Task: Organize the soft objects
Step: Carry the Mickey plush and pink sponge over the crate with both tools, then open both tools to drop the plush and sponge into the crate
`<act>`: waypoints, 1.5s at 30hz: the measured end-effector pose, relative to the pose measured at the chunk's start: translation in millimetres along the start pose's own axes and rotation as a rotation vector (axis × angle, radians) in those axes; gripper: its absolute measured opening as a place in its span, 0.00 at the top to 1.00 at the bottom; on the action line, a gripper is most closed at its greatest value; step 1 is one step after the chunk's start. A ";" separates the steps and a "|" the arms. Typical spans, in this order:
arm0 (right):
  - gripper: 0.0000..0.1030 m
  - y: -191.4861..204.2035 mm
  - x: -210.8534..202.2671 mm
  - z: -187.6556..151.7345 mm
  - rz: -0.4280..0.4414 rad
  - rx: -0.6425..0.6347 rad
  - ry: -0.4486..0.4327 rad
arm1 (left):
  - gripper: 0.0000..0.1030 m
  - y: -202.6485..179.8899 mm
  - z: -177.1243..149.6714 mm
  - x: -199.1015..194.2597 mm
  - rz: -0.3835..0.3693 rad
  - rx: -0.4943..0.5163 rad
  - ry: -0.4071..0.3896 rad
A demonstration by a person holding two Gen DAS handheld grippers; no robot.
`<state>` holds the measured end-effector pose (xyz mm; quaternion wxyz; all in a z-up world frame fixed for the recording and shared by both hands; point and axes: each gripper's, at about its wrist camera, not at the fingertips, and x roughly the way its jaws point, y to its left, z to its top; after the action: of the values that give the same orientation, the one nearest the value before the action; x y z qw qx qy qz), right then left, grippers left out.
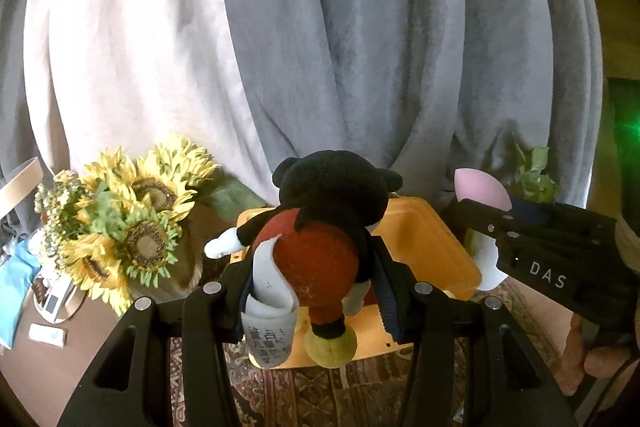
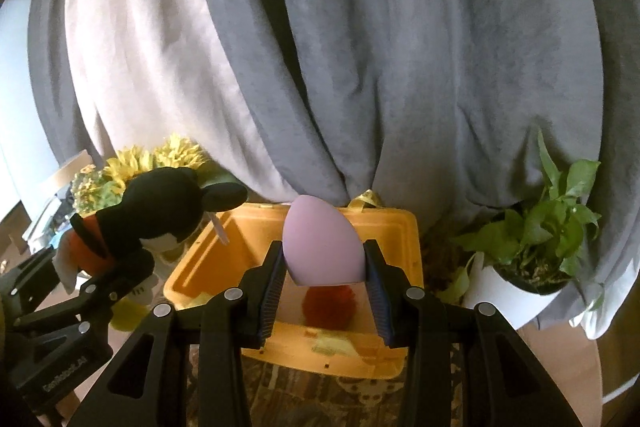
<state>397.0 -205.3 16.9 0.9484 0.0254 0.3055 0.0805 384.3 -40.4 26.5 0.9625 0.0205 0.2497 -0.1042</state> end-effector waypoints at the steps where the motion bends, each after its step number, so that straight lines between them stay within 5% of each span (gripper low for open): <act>1: 0.61 -1.3 4.7 1.4 -0.003 0.001 0.003 | 0.52 0.0 1.1 4.4 0.001 0.003 0.004; 30: 0.60 -28.3 138.2 -12.5 -0.037 -0.012 0.264 | 0.51 9.9 -15.6 142.9 0.006 0.041 0.276; 34: 0.43 -31.5 144.2 -17.9 -0.020 0.011 0.293 | 0.45 10.1 -20.3 154.5 -0.020 0.032 0.318; 45: 0.42 -33.4 127.6 -15.9 -0.065 0.015 0.270 | 0.27 5.9 -21.4 139.7 -0.019 0.029 0.294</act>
<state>494.5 -216.8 -72.7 0.9005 0.0116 0.4317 0.0502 494.6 -59.3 -59.9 0.9140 0.0471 0.3868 -0.1129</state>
